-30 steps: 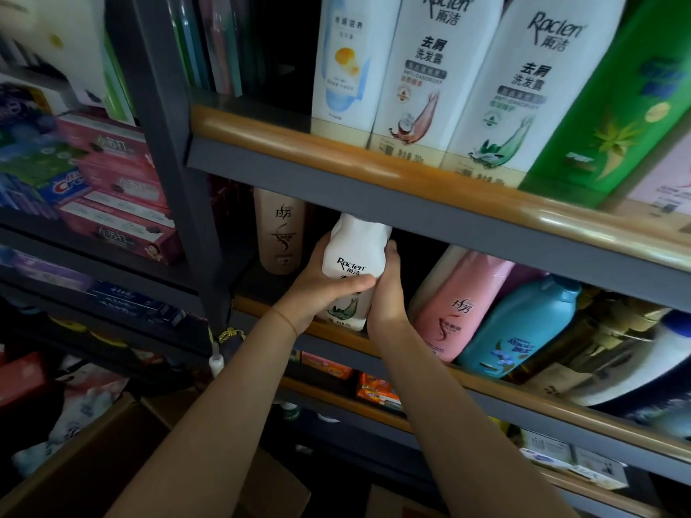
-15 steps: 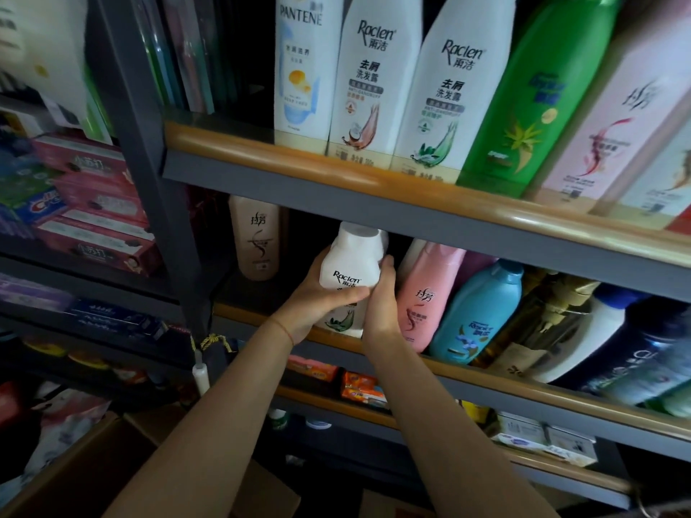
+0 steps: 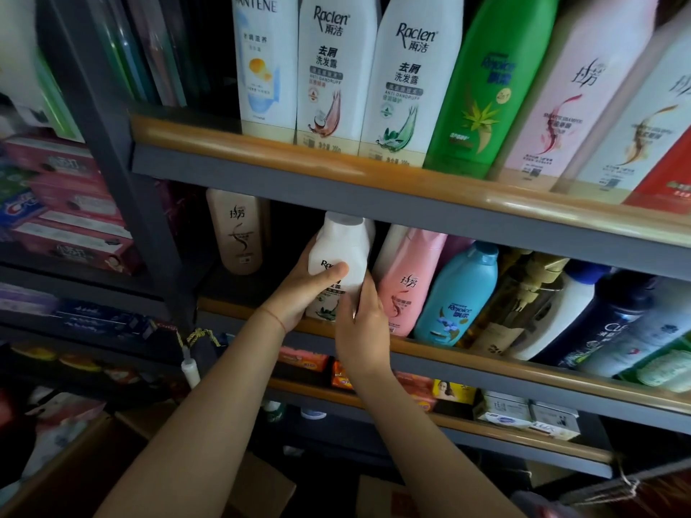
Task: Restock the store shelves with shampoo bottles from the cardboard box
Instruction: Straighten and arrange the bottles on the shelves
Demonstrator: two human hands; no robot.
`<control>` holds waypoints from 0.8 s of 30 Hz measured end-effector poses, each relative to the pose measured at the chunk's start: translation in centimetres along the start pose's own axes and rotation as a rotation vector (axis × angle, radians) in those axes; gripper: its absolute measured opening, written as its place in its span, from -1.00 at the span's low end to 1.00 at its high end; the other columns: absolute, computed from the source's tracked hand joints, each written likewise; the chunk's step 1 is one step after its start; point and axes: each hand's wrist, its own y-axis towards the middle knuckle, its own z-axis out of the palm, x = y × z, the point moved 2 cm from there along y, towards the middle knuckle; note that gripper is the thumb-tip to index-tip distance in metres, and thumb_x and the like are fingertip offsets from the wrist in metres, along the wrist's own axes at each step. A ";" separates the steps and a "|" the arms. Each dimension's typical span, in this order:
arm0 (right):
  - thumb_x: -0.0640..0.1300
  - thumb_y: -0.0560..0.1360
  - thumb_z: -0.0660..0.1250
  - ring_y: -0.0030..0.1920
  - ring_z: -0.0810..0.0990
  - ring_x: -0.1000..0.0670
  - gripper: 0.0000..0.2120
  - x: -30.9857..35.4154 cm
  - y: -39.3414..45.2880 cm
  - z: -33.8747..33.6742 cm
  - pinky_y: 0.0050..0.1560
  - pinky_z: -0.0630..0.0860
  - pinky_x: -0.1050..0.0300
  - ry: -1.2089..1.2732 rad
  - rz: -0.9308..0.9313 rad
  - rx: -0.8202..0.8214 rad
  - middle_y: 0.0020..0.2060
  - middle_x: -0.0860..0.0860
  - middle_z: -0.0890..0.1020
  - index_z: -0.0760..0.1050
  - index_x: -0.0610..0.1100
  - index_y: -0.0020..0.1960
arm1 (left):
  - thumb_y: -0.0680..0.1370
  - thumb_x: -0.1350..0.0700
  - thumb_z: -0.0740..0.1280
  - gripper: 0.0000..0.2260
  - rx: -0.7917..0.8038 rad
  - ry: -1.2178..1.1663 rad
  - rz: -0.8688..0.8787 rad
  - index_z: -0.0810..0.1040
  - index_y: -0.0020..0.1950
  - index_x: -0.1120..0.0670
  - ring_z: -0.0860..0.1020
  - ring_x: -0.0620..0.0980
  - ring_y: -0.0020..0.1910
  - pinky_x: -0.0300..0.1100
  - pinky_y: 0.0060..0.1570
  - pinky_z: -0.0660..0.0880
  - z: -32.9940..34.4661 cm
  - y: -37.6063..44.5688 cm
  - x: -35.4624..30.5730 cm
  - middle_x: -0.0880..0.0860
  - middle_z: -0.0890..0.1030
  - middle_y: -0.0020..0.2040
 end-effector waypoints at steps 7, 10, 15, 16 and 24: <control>-0.25 0.57 0.24 0.05 0.58 -0.03 -0.64 0.3 -2.9 -1.7 -0.07 0.61 0.14 -0.164 -0.163 -0.181 0.25 -0.08 0.49 0.40 -0.16 0.37 | 0.25 -0.28 0.52 -0.06 -0.025 0.022 -0.031 0.28 0.55 -0.01 0.50 -0.15 0.34 -0.23 0.30 0.44 0.2 0.2 0.9 -0.09 0.53 0.37; -0.26 0.57 0.25 -0.15 0.55 0.09 -0.73 0.3 -2.5 -2.2 -0.24 0.56 0.20 -0.143 -0.143 -0.154 0.11 -0.03 0.54 0.46 -0.16 0.26 | 0.28 -0.27 0.46 -0.15 -0.055 0.028 -0.060 0.26 0.50 -0.09 0.44 -0.27 0.29 -0.34 0.20 0.34 0.8 0.2 1.0 -0.19 0.47 0.33; -0.25 0.57 0.25 -0.14 0.52 0.13 -0.77 0.4 -2.2 -2.4 -0.25 0.48 0.33 -0.146 -0.154 -0.141 0.05 0.04 0.53 0.47 -0.15 0.21 | 0.45 -0.15 0.45 -0.32 -0.047 0.011 -0.052 0.26 0.50 -0.10 0.43 -0.39 0.17 -0.38 0.11 0.36 1.4 0.3 1.0 -0.27 0.48 0.22; -0.26 0.56 0.24 -0.16 0.52 0.12 -0.79 0.4 -2.1 -2.3 -0.26 0.48 0.32 -0.148 -0.162 -0.141 0.03 0.04 0.53 0.47 -0.15 0.19 | 0.44 -0.18 0.47 -0.28 -0.039 0.007 -0.040 0.27 0.52 -0.07 0.44 -0.36 0.21 -0.37 0.12 0.38 1.3 0.2 1.0 -0.24 0.49 0.27; -0.25 0.59 0.21 -0.21 0.52 0.08 -0.85 2.5 -2.3 0.4 -0.23 0.49 0.18 0.008 -0.233 0.060 -0.16 0.03 0.56 0.51 -0.10 0.08 | 0.47 -0.24 0.33 -0.52 -0.373 0.068 0.045 0.52 0.31 -0.06 0.50 -0.33 0.10 -0.30 0.12 0.41 -1.7 -1.8 0.1 -0.17 0.56 0.17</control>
